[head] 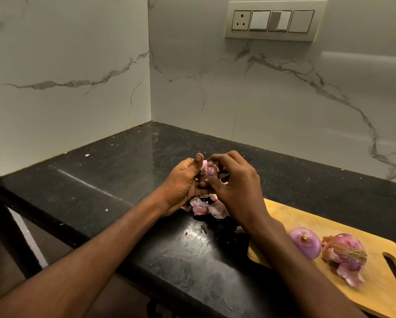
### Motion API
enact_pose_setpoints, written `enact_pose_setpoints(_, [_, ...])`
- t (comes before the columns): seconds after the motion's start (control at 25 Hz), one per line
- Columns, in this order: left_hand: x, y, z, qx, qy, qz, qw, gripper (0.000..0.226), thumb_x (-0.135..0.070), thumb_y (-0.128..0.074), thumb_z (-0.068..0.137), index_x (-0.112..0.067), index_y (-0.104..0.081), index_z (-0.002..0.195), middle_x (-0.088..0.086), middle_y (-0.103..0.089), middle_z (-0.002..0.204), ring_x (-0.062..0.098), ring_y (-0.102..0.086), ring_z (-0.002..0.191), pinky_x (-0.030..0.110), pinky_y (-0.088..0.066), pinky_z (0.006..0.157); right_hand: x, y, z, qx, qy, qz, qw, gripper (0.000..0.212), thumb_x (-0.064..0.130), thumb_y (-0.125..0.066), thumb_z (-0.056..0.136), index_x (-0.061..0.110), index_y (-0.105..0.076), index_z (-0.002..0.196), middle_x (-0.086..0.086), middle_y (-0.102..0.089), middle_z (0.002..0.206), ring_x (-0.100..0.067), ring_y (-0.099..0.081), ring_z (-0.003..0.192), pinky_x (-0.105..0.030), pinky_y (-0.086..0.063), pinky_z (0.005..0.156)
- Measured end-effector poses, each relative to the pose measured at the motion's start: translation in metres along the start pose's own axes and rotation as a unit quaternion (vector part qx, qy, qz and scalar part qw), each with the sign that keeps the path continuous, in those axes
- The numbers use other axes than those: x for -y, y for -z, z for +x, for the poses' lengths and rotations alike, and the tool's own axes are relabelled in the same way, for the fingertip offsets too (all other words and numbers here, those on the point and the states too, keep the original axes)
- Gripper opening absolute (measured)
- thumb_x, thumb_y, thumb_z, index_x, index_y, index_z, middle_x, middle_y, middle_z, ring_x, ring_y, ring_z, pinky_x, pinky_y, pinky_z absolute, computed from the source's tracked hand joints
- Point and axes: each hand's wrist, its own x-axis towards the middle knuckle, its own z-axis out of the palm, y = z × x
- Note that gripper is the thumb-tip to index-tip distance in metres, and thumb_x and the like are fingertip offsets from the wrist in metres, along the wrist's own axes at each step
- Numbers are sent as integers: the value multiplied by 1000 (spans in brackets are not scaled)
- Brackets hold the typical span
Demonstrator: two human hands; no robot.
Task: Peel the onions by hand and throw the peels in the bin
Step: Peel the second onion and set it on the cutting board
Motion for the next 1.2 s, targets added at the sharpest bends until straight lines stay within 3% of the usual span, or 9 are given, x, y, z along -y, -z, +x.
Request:
enact_pose_setpoints(0.16, [-4, -2, -2, 19, -1, 8, 1000, 63, -40, -62, 95, 16, -55, 122, 19, -65, 97, 17, -64, 79, 41, -66, 76, -4, 3, 0, -22, -2, -4, 1000, 27, 5, -80, 85, 14, -72, 109, 6, -67, 104, -9, -65, 88, -33, -61, 76])
enact_pose_setpoints(0.28, [-6, -6, -6, 12, 2, 5, 1000, 43, -36, -65, 88, 2, -58, 106, 11, -68, 88, 15, -63, 74, 40, -66, 70, -6, 5, 0, -16, -3, 1, 1000, 27, 5, -81, 84, 14, -73, 109, 7, -67, 99, -10, -65, 85, -36, -59, 74])
enact_pose_setpoints(0.48, [-5, -2, -4, -15, 3, -5, 1000, 55, -35, -73, 83, -2, -47, 118, 23, -62, 108, 20, -68, 75, 46, -66, 73, -8, 5, 1, 9, -10, -14, 1000, 30, 5, -84, 79, 18, -74, 103, 9, -64, 91, -12, -61, 80, -40, -56, 68])
enact_pose_setpoints(0.68, [-3, 0, -3, -30, 0, -9, 1000, 56, -34, -74, 80, -1, -50, 119, 19, -66, 97, 19, -70, 75, 43, -66, 71, -10, 4, 0, 11, 0, -19, 1000, 17, 1, -77, 84, 17, -70, 87, 6, -64, 86, -14, -61, 77, -43, -57, 65])
enact_pose_setpoints(0.84, [-3, 1, -1, -36, 0, -30, 999, 53, -34, -72, 83, -2, -48, 117, 20, -68, 98, 20, -71, 77, 43, -66, 71, -5, 5, 0, 3, 11, -15, 1000, 30, 8, -79, 87, 20, -67, 112, 7, -66, 105, -8, -63, 89, -35, -61, 76])
enact_pose_setpoints(0.96, [-2, 2, 0, -36, -7, -24, 999, 60, -35, -75, 80, 2, -51, 120, 25, -67, 103, 24, -71, 81, 46, -66, 73, -1, 3, -2, -10, 20, -36, 999, 31, 17, -78, 90, 23, -70, 119, 7, -63, 109, -10, -65, 86, -32, -60, 69])
enact_pose_setpoints(1.12, [1, 1, 0, -59, -19, -2, 998, 48, -28, -78, 73, -4, -53, 106, 15, -69, 84, 17, -70, 70, 39, -64, 66, 2, 0, -3, -35, 19, -75, 996, 16, 13, -76, 90, 22, -76, 104, 9, -61, 100, -9, -60, 75, -21, -47, 57])
enact_pose_setpoints(1.2, [0, 2, 0, -60, -11, -16, 998, 50, -28, -76, 74, -1, -54, 109, 10, -70, 78, 16, -70, 69, 38, -65, 66, 1, -2, -2, -41, 15, -69, 997, 13, 13, -75, 91, 19, -77, 102, 9, -60, 97, -10, -59, 74, -23, -49, 57])
